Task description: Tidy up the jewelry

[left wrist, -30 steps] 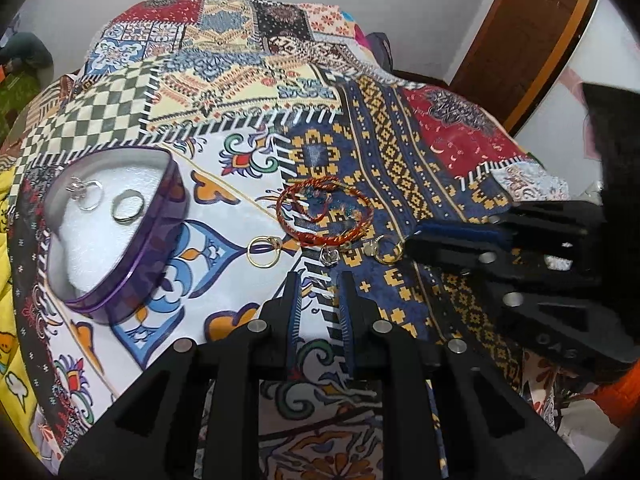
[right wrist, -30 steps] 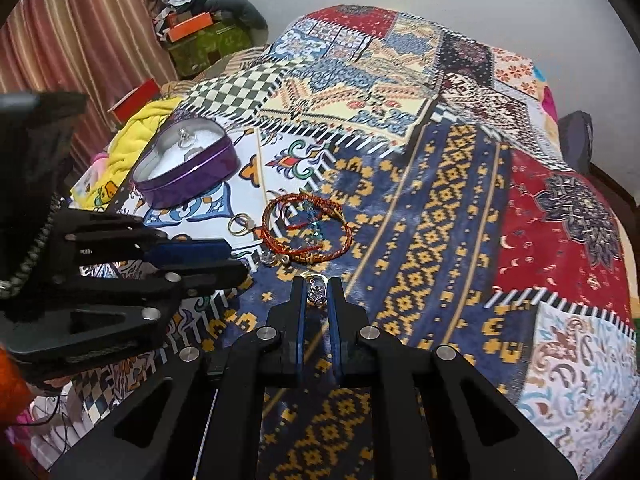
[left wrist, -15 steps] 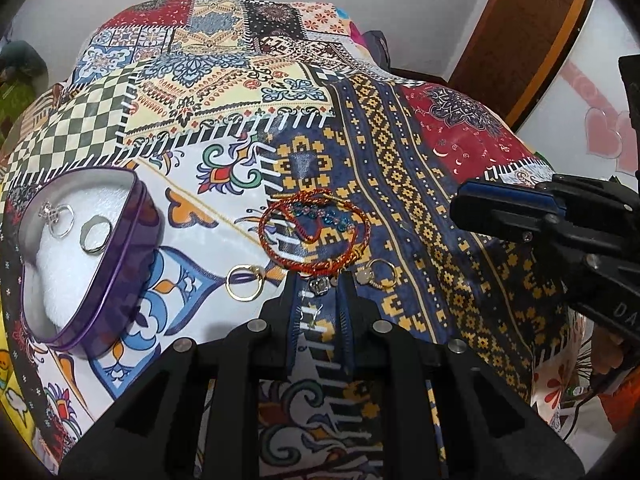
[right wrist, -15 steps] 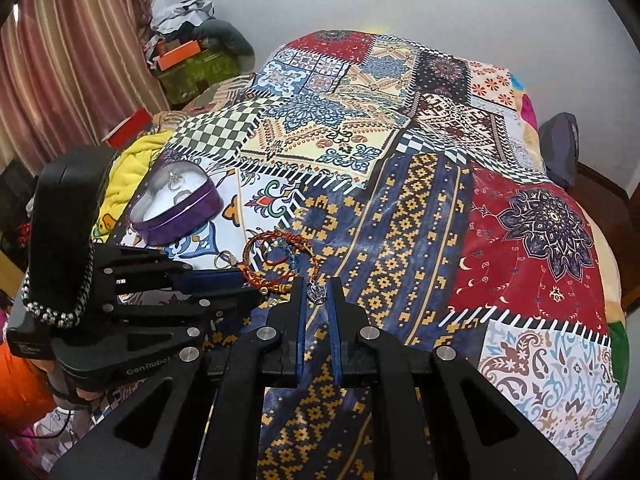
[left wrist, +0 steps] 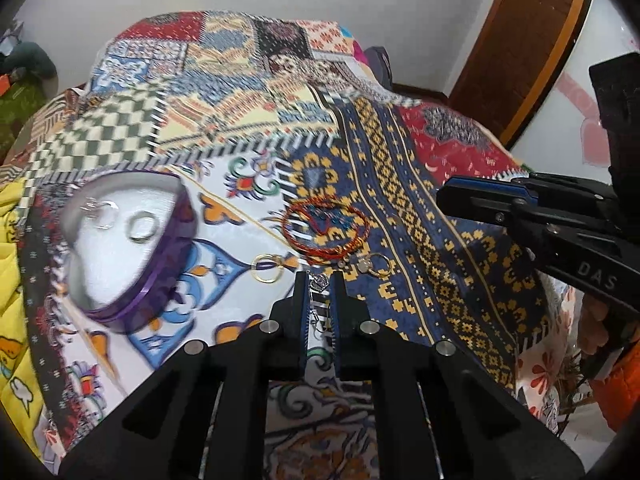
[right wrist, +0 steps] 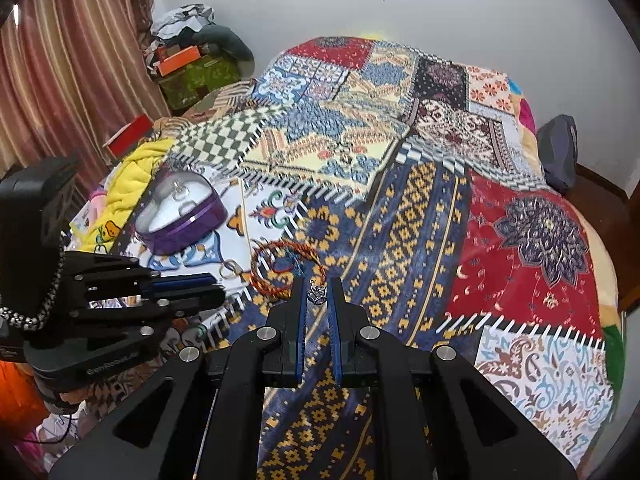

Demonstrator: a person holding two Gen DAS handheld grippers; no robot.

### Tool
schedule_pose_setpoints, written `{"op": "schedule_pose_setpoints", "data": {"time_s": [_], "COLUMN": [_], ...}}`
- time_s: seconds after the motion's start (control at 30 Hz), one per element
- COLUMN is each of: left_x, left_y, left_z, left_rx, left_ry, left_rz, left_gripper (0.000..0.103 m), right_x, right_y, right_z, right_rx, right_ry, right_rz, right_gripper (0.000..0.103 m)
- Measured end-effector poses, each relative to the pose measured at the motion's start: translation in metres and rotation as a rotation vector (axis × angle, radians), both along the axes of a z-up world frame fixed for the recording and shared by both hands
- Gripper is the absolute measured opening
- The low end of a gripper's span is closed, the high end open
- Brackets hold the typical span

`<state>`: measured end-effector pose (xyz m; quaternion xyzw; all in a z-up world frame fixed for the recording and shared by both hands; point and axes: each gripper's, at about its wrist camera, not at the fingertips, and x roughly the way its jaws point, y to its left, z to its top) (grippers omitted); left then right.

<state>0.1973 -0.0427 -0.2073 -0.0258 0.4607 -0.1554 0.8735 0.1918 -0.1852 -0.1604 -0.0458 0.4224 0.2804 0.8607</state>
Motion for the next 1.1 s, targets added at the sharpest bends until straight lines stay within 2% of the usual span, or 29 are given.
{"op": "schedule_pose_setpoints", "data": {"time_s": [0.3,0.6,0.83,1.1], "left_x": [-0.013,-0.016,-0.013,-0.004], "left_y": [0.036,0.077,0.102,0.113], "left_z": [0.042,0.078,0.084,0.068], "left_rx": [-0.030,-0.030,-0.034,-0.041], "left_ry": [-0.106,-0.224,-0.257,-0.229], "left_rz": [0.078,0.173,0.221,0.232], "left_gripper": [0.008,0.008,0.008,0.008], "right_x": [0.000,0.005,0.011,0.020], "right_y": [0.017,0.051,0.082,0.112], "right_z": [0.031,0.047,0.051,0.049], "right_rx": [0.025,0.049,0.079,0.098], "right_ry": [-0.065,-0.105,-0.118,-0.116], "right_rz": [0.021,0.085,0.145,0.206], "right_gripper": [0.009,0.009,0.009,0.009]}}
